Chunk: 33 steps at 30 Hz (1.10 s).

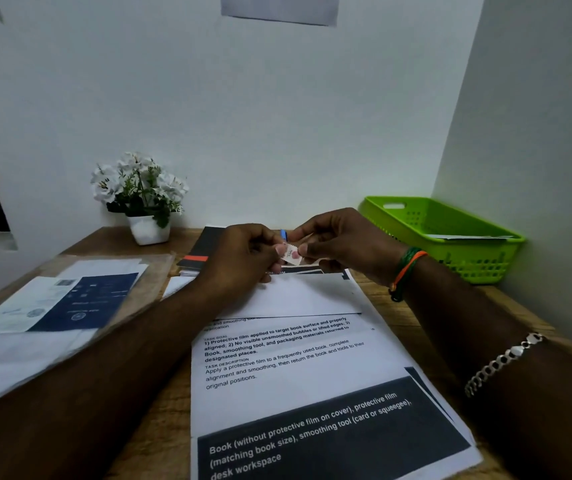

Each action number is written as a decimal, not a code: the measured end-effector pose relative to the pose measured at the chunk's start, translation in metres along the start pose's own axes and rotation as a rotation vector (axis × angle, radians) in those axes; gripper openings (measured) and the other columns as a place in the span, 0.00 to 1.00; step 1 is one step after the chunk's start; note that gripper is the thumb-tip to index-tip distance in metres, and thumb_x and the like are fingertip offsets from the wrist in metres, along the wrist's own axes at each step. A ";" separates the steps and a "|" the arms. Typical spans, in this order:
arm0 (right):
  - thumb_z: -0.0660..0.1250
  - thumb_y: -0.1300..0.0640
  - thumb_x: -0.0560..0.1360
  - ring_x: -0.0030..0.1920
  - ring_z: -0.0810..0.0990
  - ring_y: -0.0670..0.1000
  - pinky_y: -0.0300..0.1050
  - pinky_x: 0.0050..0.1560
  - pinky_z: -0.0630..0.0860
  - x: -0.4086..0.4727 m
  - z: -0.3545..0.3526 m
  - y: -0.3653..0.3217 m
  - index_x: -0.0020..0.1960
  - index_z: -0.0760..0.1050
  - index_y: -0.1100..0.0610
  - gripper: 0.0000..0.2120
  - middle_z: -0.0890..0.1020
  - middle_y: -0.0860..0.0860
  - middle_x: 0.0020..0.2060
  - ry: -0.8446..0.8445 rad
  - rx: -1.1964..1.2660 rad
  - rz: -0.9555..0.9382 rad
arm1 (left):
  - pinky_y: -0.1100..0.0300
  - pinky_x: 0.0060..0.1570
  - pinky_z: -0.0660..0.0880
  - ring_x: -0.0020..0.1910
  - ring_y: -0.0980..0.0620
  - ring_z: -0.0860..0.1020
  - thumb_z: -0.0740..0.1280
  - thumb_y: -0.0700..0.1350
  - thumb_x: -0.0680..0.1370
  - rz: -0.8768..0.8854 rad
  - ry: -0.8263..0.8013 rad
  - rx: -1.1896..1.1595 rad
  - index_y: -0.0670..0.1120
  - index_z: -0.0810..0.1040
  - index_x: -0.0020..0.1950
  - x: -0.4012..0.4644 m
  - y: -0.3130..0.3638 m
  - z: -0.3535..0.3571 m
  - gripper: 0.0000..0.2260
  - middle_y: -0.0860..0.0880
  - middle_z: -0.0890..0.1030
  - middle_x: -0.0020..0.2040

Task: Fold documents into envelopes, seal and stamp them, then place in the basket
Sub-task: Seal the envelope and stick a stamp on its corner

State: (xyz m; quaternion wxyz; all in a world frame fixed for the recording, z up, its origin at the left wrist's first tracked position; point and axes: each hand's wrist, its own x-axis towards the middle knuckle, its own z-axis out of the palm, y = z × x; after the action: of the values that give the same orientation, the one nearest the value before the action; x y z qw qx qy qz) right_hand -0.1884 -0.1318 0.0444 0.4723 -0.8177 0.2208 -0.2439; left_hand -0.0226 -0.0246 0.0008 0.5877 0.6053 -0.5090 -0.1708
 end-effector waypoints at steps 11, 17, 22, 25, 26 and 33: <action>0.69 0.67 0.77 0.42 0.79 0.52 0.43 0.37 0.73 0.001 -0.004 0.001 0.54 0.83 0.59 0.09 0.84 0.57 0.40 -0.006 0.003 -0.008 | 0.64 0.31 0.78 0.31 0.56 0.79 0.69 0.34 0.80 -0.021 0.018 -0.108 0.44 0.82 0.45 -0.004 0.011 0.002 0.07 0.48 0.82 0.32; 0.69 0.66 0.77 0.35 0.82 0.45 0.40 0.32 0.73 -0.001 -0.009 -0.002 0.53 0.84 0.59 0.08 0.86 0.55 0.37 0.014 -0.037 -0.009 | 0.63 0.33 0.79 0.33 0.58 0.80 0.68 0.35 0.81 0.022 0.017 -0.035 0.39 0.83 0.51 -0.002 0.008 0.000 0.05 0.49 0.83 0.35; 0.76 0.60 0.74 0.33 0.80 0.45 0.35 0.30 0.70 -0.002 -0.008 -0.003 0.50 0.84 0.64 0.08 0.85 0.56 0.36 0.064 -0.072 -0.064 | 0.62 0.31 0.76 0.32 0.57 0.78 0.70 0.36 0.80 0.106 -0.021 0.065 0.43 0.84 0.48 -0.003 0.007 0.002 0.05 0.50 0.82 0.32; 0.78 0.65 0.70 0.36 0.82 0.47 0.35 0.33 0.76 -0.004 -0.005 -0.002 0.51 0.82 0.68 0.12 0.86 0.65 0.42 0.018 -0.085 -0.095 | 0.63 0.31 0.75 0.31 0.55 0.78 0.72 0.35 0.78 0.180 -0.037 0.117 0.44 0.82 0.50 -0.003 0.011 0.005 0.04 0.40 0.83 0.36; 0.78 0.66 0.70 0.39 0.83 0.50 0.39 0.38 0.80 -0.004 -0.005 -0.003 0.52 0.82 0.68 0.12 0.85 0.67 0.44 0.012 -0.097 -0.090 | 0.63 0.32 0.75 0.31 0.54 0.79 0.72 0.36 0.78 0.201 -0.031 0.144 0.45 0.80 0.51 -0.003 0.012 0.006 0.06 0.40 0.83 0.37; 0.76 0.67 0.70 0.38 0.74 0.57 0.38 0.32 0.62 -0.007 -0.024 0.007 0.48 0.80 0.73 0.11 0.82 0.71 0.43 0.190 0.001 0.151 | 0.59 0.38 0.75 0.39 0.51 0.82 0.72 0.40 0.77 0.111 0.064 0.421 0.50 0.79 0.50 0.013 0.023 0.033 0.06 0.48 0.84 0.39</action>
State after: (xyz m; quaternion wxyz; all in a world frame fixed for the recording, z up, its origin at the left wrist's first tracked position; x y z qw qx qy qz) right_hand -0.2098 -0.1468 0.0478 0.4666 -0.7719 0.3253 -0.2839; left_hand -0.0531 -0.0477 0.0181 0.4724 0.6910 -0.5471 -0.0088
